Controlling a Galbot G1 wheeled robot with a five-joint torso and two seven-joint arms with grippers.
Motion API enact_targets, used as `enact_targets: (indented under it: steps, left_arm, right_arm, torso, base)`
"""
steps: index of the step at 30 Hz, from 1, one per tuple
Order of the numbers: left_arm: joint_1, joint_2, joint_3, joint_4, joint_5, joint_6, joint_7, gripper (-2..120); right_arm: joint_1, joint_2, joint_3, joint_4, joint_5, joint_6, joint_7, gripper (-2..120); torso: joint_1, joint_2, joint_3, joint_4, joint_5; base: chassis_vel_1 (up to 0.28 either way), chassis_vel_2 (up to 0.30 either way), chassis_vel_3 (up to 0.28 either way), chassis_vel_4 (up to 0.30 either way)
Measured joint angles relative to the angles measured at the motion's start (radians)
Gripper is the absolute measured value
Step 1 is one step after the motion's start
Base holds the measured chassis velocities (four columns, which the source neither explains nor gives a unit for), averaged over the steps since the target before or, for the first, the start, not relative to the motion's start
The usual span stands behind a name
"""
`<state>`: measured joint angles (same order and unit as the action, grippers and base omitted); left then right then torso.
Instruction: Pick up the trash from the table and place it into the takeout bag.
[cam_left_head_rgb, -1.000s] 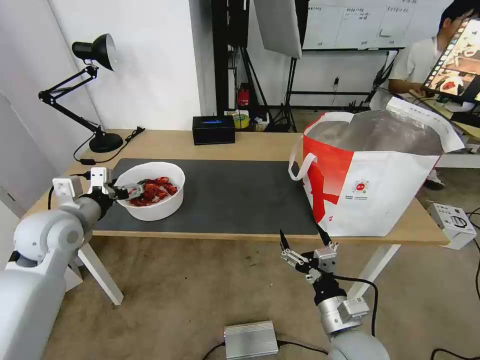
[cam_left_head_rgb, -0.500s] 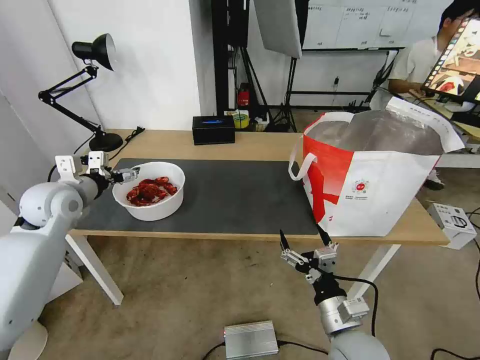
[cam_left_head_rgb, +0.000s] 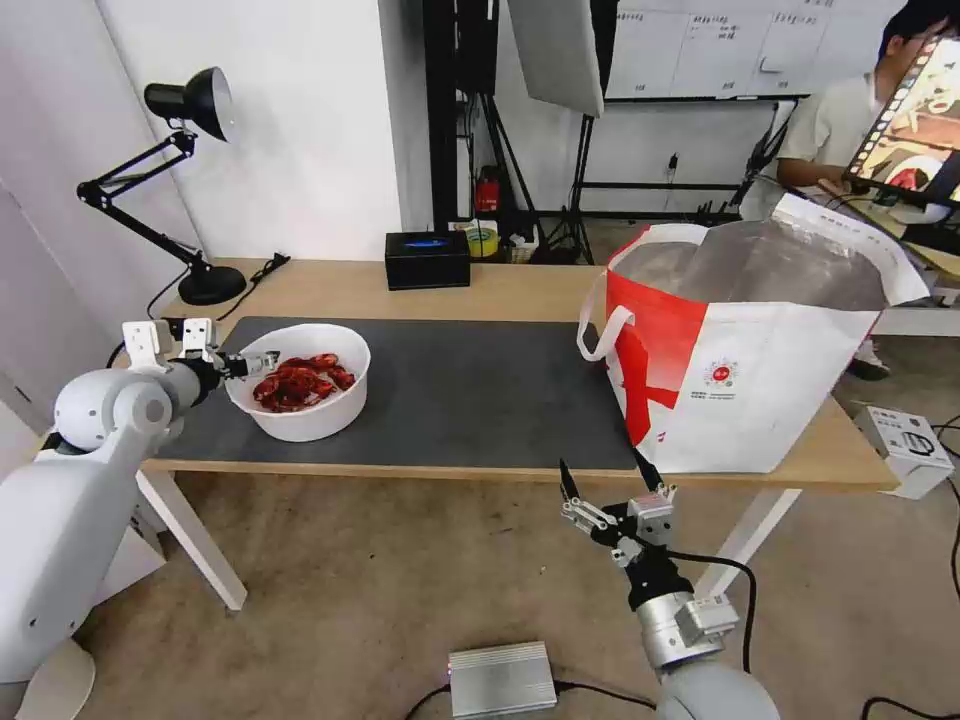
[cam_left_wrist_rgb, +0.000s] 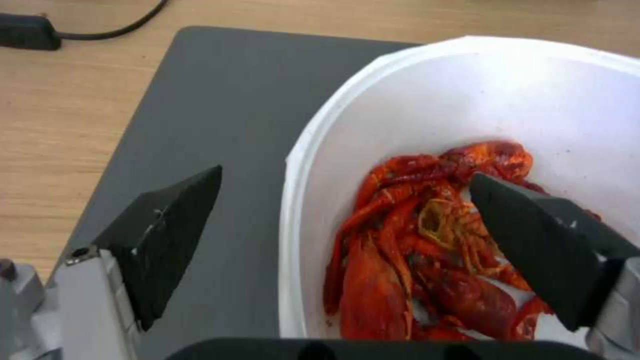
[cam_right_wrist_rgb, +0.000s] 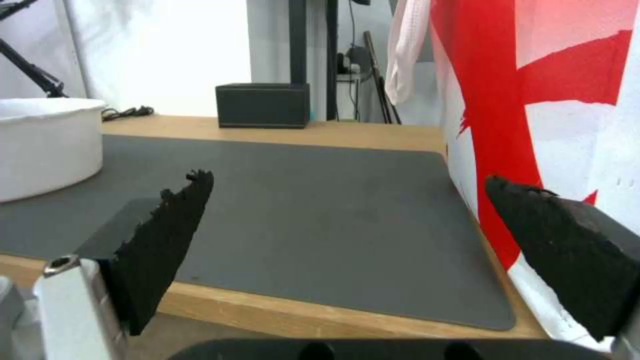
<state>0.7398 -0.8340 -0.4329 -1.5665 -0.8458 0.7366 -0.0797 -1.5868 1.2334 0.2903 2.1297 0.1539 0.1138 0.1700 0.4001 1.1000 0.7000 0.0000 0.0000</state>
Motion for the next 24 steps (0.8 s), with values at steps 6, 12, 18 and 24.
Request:
enact_targets:
  steps: [6, 12, 18, 24]
  left_arm:
    - [0.001, 0.000, 0.006, 0.004, 0.009, -0.001, 0.000, 100]
    - [0.002, -0.005, 0.007, 0.013, 0.028, -0.001, 0.008, 100]
    - [0.011, -0.012, 0.003, 0.015, 0.033, -0.003, 0.016, 100]
    - [0.013, -0.018, 0.000, 0.016, 0.034, -0.003, 0.022, 97]
  right_arm:
    - [0.000, 0.000, 0.000, 0.000, 0.000, 0.000, 0.000, 100]
    - [0.000, 0.000, 0.000, 0.000, 0.000, 0.000, 0.000, 100]
    - [0.000, 0.000, 0.000, 0.000, 0.000, 0.000, 0.000, 100]
    - [0.000, 0.000, 0.000, 0.000, 0.000, 0.000, 0.000, 100]
  torso:
    - [0.000, 0.000, 0.000, 0.0000, 0.0000]
    - [0.000, 0.000, 0.000, 0.0000, 0.0001]
    - [0.000, 0.000, 0.000, 0.0001, 0.0003]
    - [0.000, 0.000, 0.000, 0.0001, 0.0003]
  base:
    - [0.000, 0.000, 0.000, 0.000]
    - [0.000, 0.000, 0.000, 0.000]
    - [0.000, 0.000, 0.000, 0.000]
    - [0.000, 0.000, 0.000, 0.000]
